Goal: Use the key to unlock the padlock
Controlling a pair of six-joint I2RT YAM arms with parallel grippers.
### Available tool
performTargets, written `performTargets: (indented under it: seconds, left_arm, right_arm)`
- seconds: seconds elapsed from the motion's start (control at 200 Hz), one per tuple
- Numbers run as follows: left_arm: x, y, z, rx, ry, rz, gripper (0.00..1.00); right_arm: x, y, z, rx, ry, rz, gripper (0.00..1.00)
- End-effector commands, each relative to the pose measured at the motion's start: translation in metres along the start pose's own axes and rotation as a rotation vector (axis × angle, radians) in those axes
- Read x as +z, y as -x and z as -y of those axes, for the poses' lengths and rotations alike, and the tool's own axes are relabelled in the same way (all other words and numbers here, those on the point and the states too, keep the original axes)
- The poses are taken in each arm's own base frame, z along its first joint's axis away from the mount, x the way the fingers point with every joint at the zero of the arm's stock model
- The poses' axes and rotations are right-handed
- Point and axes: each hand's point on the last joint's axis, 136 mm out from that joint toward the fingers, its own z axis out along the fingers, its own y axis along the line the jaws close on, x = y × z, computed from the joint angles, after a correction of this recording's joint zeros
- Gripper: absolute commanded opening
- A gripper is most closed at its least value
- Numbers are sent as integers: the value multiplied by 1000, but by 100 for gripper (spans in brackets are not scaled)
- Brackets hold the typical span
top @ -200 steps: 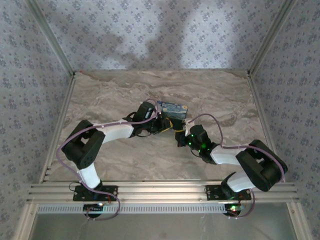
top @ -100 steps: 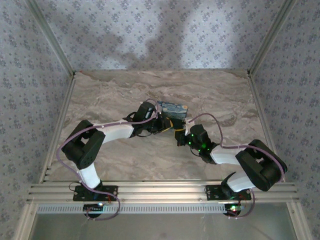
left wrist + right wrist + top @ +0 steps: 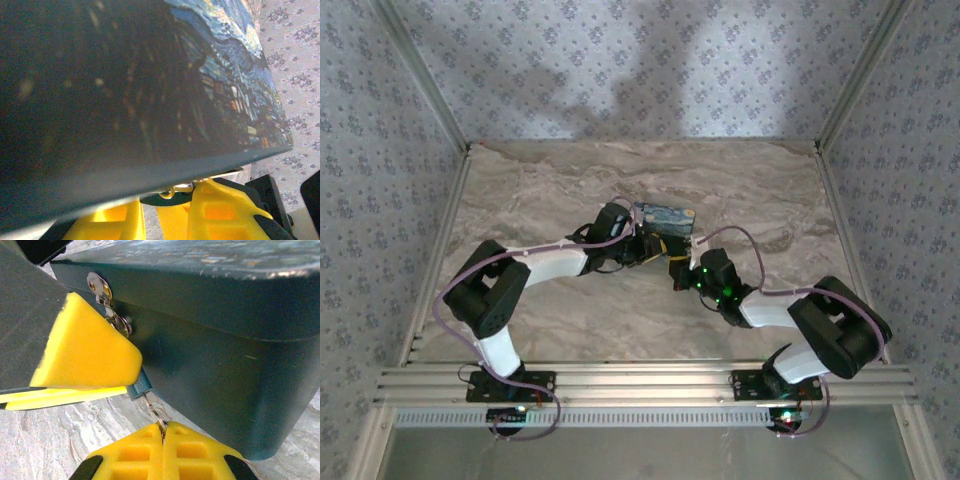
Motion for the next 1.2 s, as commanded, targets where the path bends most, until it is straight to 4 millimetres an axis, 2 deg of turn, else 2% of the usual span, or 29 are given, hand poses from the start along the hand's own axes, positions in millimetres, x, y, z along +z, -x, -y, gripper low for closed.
performTargets:
  seconds: [0.0,0.345,0.495,0.68,0.984,1.104,1.194]
  left_arm:
    - [-2,-2,32,38,-83,-9,18]
    - [0,-5,34,30,-94,-22,18]
    - [4,-6,31,21,-93,-29,18]
    - [11,-5,19,18,-62,-26,18]
    - [24,-3,-4,14,-8,-16,25]
    - [22,0,-12,10,13,-2,28]
    - [18,3,-14,1,14,10,37]
  right_arm:
    - [2,37,-17,-23,60,134,0]
    - [3,74,-35,-48,137,249,0]
    - [3,80,-39,-43,153,259,0]
    - [8,54,-27,-15,124,196,0]
    - [21,9,-5,63,78,110,0]
    - [23,-3,2,79,50,83,0]
    - [26,-12,7,89,30,59,0]
